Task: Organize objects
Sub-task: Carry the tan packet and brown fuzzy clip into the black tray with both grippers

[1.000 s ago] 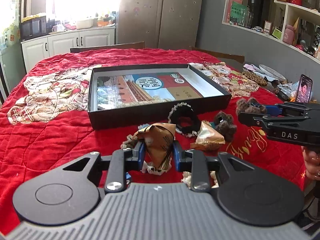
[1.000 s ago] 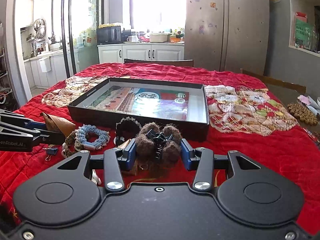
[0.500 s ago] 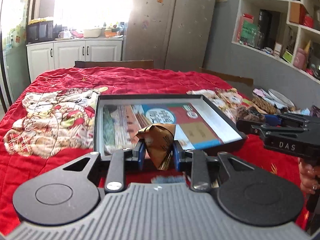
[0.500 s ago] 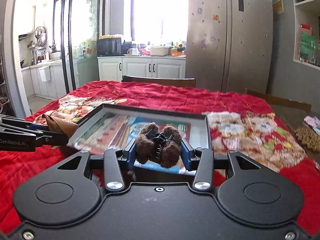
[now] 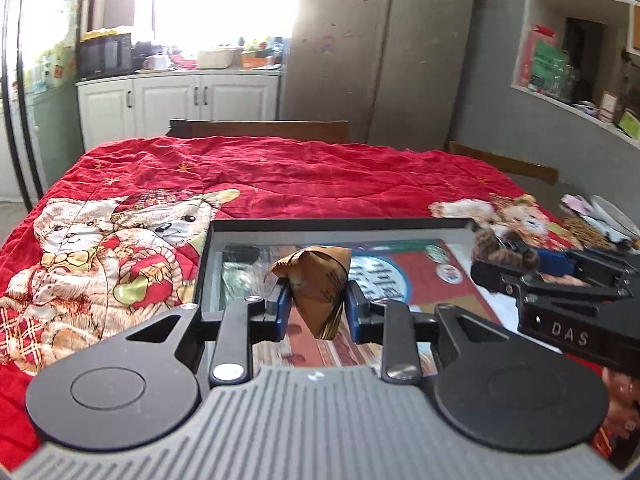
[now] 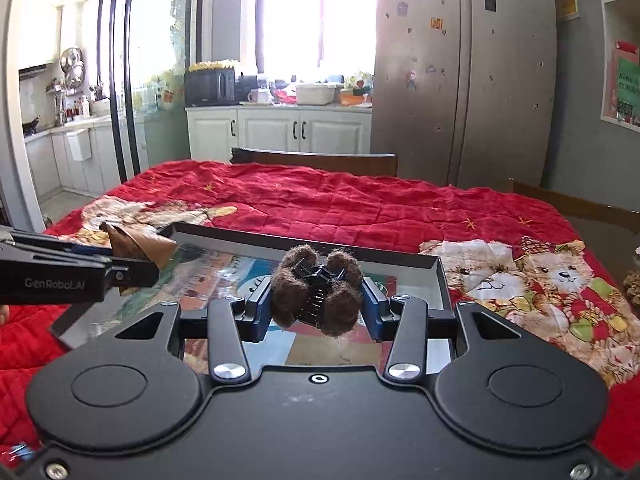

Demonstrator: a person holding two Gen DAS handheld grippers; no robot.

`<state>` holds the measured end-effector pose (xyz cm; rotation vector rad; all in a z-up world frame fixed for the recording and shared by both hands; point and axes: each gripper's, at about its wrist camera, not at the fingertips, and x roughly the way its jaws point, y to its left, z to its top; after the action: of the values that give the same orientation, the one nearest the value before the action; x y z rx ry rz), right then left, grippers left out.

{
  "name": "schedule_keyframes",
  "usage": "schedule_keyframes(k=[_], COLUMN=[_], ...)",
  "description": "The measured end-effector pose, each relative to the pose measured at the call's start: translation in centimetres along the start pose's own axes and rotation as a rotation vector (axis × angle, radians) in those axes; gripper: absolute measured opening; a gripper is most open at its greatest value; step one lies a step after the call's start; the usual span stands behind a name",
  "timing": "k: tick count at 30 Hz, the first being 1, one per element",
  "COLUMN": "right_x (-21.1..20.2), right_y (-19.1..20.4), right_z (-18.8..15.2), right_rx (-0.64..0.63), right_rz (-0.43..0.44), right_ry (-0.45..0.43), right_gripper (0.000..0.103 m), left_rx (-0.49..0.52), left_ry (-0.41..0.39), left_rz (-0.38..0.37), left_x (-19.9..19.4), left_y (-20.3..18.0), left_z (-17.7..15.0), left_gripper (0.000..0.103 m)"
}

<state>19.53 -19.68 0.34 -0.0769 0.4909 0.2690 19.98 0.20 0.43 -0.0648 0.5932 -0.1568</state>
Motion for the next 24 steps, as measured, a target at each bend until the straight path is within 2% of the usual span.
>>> schedule_keyframes(k=[11, 24], right_x=[5.6, 8.6], right_y=[-1.2, -2.2], right_z=[0.5, 0.1], right_rx=[0.024, 0.055], right_rz=[-0.029, -0.02], right_ry=[0.04, 0.09], right_gripper=[0.043, 0.043], left_rx=[-0.011, 0.008], left_ry=[0.015, 0.05], left_rz=[0.029, 0.052], left_x=[4.2, 7.0], left_y=[0.1, 0.1], left_z=[1.1, 0.6], left_gripper=[0.032, 0.032])
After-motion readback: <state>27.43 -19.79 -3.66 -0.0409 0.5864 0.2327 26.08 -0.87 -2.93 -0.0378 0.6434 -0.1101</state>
